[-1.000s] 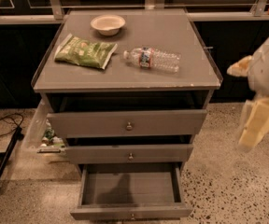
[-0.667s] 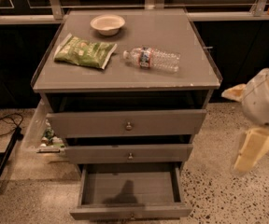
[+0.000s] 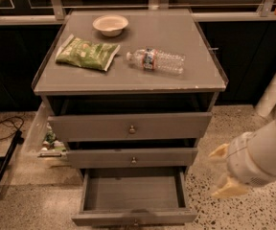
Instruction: Close bottom drawer
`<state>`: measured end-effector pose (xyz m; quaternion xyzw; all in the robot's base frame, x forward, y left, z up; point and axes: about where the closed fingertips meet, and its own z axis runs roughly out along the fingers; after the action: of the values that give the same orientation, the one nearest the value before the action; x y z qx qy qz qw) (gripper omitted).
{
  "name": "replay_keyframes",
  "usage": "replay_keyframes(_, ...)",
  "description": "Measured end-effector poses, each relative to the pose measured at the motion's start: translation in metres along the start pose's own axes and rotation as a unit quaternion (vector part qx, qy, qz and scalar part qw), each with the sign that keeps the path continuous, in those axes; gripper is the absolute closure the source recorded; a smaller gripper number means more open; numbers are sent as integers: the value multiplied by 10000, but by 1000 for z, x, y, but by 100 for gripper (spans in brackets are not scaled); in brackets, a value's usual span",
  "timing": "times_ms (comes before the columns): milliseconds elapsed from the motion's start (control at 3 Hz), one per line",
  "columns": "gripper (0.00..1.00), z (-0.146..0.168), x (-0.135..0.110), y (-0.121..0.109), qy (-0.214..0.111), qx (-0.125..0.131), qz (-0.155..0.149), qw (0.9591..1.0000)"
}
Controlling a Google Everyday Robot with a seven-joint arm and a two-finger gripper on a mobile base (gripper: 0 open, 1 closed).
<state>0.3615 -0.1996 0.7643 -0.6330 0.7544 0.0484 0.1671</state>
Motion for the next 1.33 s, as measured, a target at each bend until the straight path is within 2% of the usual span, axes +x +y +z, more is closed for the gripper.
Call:
replay_keyframes(333,66,48,7,12,-323,-15,78,9994)
replay_keyframes(667,89,48,6,9,-316,61,74,9995)
replay_keyframes(1000,100,48,6,9,-317,59,74,9995)
replay_keyframes(1333,100,71,6,3,-468,-88,28,9989)
